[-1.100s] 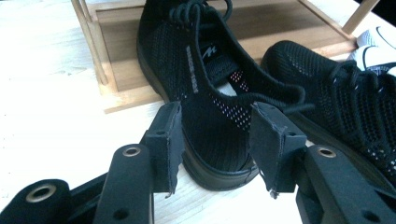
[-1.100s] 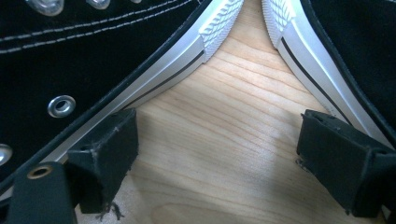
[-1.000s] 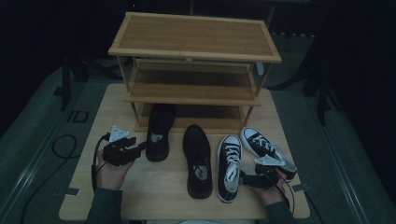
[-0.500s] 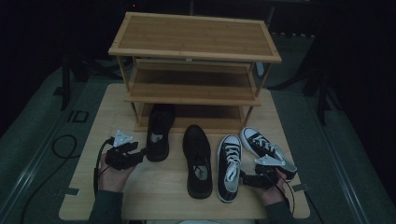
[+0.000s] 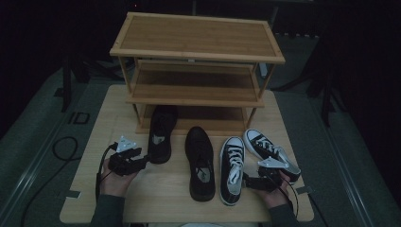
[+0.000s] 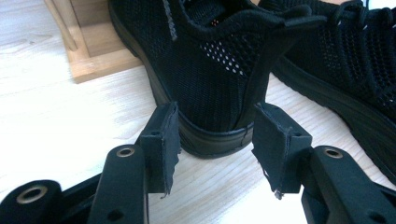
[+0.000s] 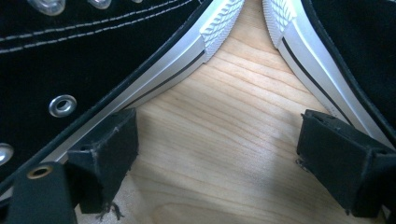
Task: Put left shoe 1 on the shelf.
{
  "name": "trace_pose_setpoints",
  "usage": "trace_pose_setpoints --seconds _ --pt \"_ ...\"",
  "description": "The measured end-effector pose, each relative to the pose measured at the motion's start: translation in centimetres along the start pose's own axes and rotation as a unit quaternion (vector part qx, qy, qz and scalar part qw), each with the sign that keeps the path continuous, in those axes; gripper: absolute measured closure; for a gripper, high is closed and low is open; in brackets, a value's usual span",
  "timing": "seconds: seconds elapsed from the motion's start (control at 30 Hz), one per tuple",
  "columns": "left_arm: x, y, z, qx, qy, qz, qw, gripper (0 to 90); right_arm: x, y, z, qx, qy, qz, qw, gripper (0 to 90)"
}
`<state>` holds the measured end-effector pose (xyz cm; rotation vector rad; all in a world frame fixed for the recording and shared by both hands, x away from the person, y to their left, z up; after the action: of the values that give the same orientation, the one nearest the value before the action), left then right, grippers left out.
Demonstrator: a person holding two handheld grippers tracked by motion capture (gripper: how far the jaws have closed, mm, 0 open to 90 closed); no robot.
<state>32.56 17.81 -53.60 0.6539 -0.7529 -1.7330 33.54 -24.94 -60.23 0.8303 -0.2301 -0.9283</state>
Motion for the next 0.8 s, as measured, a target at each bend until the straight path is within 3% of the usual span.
trace_pose_setpoints --seconds 0.43,0.8 --pt "0.8 -0.6 -0.4 -0.014 -0.012 -0.007 0.9998 52.9 0.0 0.0 0.0 0.0 0.001 0.001 1.0 12.7" --pt "1.7 -1.1 -0.9 -0.031 -0.023 -0.016 0.9991 62.4 0.0 0.0 0.0 0.0 0.001 0.001 1.0 12.7"
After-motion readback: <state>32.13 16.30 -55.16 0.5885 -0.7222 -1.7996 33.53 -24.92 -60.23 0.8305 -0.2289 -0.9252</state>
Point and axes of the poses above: each handheld gripper's, and its own axes: z roughly backward along the jaws, y roughly out of its top, x roughly to its right, the point moved 6 cm from there along -z, roughly forward along the jaws, and after that the axes turned 14 degrees about y, right-handed, at the moved point
